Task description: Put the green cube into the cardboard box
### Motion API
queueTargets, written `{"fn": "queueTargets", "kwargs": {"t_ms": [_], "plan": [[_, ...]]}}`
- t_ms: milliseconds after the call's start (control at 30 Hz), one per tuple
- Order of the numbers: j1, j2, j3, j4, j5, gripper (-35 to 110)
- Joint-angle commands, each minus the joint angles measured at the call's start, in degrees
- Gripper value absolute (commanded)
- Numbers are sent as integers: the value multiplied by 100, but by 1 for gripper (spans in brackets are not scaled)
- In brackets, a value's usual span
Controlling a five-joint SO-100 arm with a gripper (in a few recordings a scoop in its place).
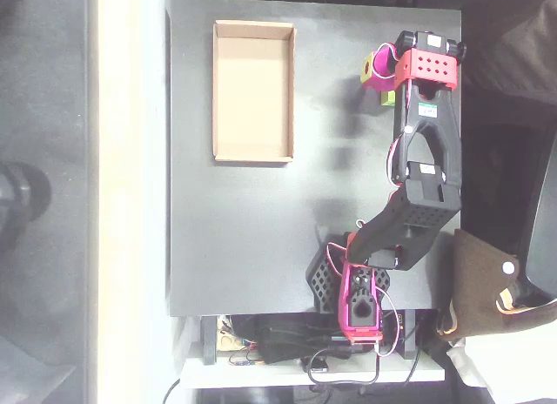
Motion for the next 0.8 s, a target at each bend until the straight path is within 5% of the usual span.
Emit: {"fn": "queueTargets", "kwargs": {"t_ms": [0,500,767], "plan": [[70,88,9,70,62,44],[229,167,18,211,132,16],[272,167,-62,896,97,14]]}}
